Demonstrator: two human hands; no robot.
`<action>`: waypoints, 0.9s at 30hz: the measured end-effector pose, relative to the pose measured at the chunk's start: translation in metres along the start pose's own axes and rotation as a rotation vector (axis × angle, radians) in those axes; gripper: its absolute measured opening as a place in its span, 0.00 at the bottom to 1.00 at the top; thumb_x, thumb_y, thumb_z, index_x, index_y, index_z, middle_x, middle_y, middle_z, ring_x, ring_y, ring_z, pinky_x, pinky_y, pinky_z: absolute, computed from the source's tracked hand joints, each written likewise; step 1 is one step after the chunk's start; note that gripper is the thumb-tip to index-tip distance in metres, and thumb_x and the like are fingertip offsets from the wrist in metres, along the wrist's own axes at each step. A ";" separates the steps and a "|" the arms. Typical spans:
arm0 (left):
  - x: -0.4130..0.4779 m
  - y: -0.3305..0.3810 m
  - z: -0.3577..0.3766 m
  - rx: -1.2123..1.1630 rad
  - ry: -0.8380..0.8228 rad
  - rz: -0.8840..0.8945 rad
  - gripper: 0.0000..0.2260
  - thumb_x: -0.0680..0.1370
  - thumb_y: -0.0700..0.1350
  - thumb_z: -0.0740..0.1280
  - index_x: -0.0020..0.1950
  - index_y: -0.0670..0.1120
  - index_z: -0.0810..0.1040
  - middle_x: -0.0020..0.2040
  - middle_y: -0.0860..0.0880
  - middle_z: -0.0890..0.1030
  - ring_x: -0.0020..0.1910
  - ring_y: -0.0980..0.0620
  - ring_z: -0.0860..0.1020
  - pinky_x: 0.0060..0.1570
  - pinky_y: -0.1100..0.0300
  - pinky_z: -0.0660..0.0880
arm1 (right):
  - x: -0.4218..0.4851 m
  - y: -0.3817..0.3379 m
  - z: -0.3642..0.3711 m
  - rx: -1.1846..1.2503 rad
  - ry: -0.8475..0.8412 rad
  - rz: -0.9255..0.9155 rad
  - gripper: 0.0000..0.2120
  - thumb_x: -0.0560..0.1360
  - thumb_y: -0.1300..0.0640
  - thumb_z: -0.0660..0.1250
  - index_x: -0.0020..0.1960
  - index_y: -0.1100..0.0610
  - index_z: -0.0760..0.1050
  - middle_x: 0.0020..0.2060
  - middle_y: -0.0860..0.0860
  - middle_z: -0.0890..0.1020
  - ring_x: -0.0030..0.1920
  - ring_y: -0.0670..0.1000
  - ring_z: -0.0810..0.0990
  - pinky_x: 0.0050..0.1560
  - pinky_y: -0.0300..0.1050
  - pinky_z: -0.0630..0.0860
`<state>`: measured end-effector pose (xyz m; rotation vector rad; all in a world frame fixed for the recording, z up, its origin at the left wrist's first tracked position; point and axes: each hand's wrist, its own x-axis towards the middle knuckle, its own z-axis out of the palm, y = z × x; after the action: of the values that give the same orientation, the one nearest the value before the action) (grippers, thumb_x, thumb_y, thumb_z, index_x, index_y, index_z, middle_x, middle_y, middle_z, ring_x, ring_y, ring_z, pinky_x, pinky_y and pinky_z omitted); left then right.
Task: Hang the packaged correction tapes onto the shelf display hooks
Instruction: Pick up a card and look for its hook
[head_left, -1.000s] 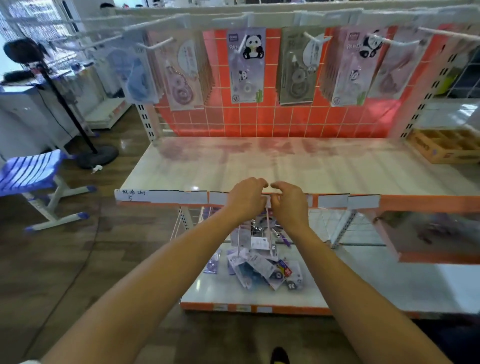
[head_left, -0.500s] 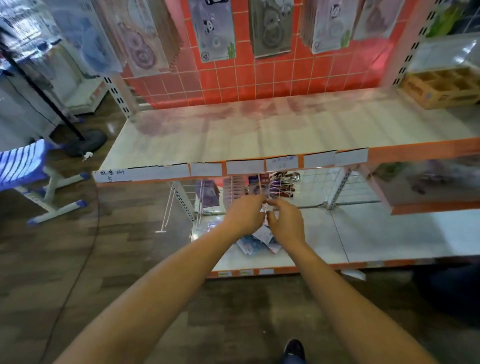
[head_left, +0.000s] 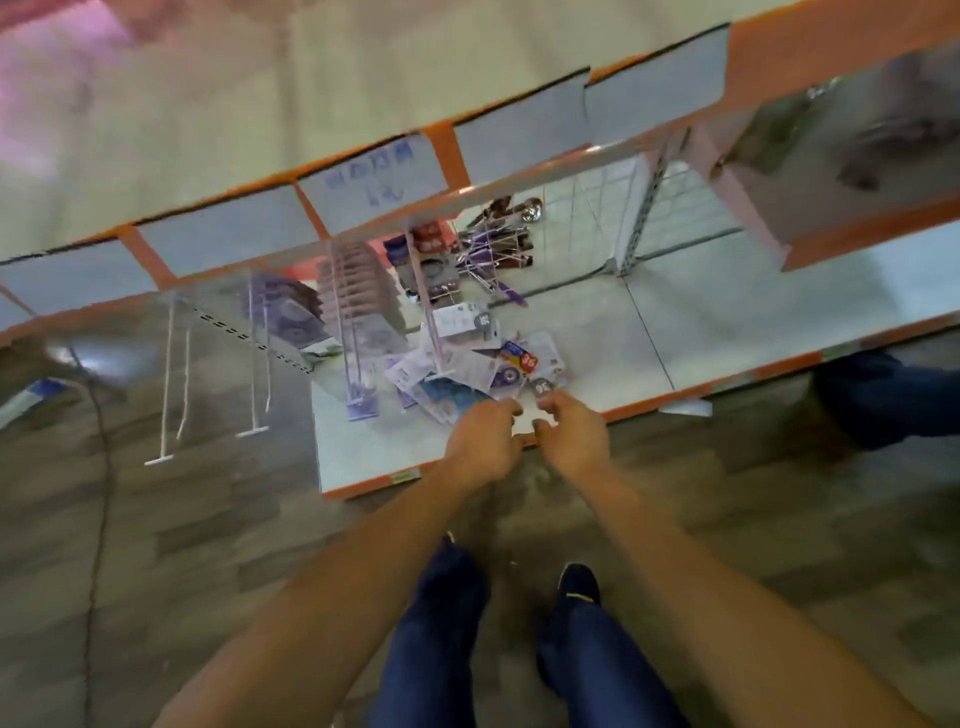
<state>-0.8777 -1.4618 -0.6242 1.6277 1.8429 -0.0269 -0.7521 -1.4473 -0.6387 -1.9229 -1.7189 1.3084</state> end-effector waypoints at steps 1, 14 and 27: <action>0.015 -0.008 0.013 0.019 -0.018 -0.015 0.19 0.77 0.47 0.67 0.68 0.46 0.72 0.64 0.45 0.77 0.62 0.46 0.75 0.62 0.51 0.72 | 0.014 0.011 0.011 0.004 -0.006 0.034 0.13 0.76 0.59 0.66 0.60 0.58 0.76 0.56 0.55 0.81 0.56 0.55 0.79 0.54 0.42 0.72; 0.233 -0.124 0.177 0.113 -0.101 -0.129 0.24 0.79 0.51 0.66 0.70 0.40 0.67 0.70 0.39 0.70 0.68 0.41 0.69 0.65 0.53 0.65 | 0.203 0.165 0.183 0.256 0.008 0.296 0.20 0.78 0.57 0.64 0.68 0.61 0.69 0.66 0.57 0.73 0.66 0.57 0.71 0.66 0.47 0.65; 0.323 -0.223 0.261 -0.015 0.060 -0.085 0.29 0.75 0.49 0.70 0.73 0.44 0.64 0.72 0.43 0.62 0.67 0.42 0.69 0.65 0.53 0.67 | 0.349 0.202 0.283 0.919 -0.128 0.563 0.16 0.76 0.58 0.66 0.62 0.62 0.72 0.54 0.56 0.77 0.48 0.55 0.78 0.41 0.45 0.75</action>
<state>-0.9547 -1.3417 -1.0739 1.5544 1.9520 -0.0016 -0.8611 -1.2948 -1.0939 -1.7556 -0.3819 1.9598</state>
